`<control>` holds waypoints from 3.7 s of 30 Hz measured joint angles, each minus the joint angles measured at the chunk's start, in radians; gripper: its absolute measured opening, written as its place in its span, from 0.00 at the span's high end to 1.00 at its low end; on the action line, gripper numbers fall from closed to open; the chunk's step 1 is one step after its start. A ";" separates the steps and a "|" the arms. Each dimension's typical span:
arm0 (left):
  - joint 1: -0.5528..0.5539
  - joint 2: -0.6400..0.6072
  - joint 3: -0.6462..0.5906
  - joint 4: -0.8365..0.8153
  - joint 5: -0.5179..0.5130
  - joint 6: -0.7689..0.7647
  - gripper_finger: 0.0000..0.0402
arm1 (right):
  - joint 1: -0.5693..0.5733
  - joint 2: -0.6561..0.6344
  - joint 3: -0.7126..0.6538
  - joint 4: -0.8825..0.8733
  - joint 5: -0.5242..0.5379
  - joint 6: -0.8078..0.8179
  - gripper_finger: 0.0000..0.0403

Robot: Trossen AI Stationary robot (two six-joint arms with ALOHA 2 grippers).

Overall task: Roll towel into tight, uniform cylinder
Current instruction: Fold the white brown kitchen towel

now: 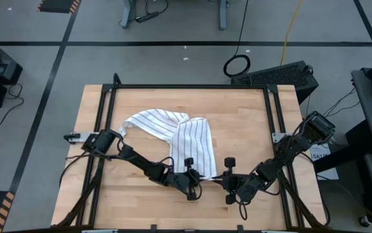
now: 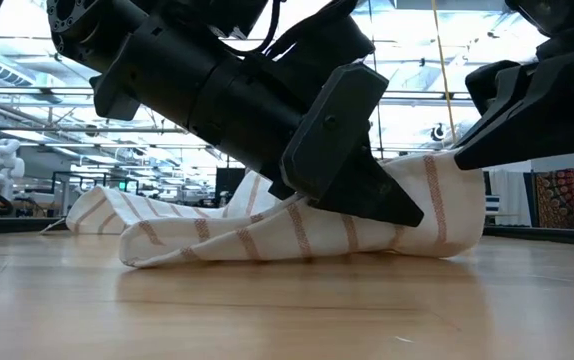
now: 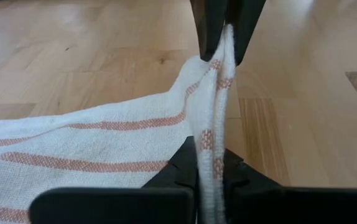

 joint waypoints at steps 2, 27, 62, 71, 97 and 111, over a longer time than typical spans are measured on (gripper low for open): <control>0.000 0.000 0.000 0.000 0.000 0.000 0.91 | 0.000 0.000 0.000 0.000 0.001 0.000 0.99; -0.172 -0.170 0.000 -0.374 -0.055 -0.084 0.54 | 0.001 0.000 0.000 -0.005 0.003 0.091 0.99; -0.417 -0.142 -0.013 -0.982 -0.451 -0.146 0.54 | 0.002 0.000 0.000 0.006 -0.001 0.087 0.99; -0.399 -0.138 -0.003 -1.030 -0.453 -0.420 0.54 | 0.002 0.000 0.000 0.003 -0.003 0.090 0.99; -0.374 -0.145 -0.011 -1.007 -0.370 0.274 0.54 | 0.002 0.000 0.000 0.001 -0.004 0.134 0.99; -0.335 -0.143 -0.015 -0.929 -0.335 0.446 0.57 | 0.001 0.000 0.000 0.001 -0.004 0.139 0.99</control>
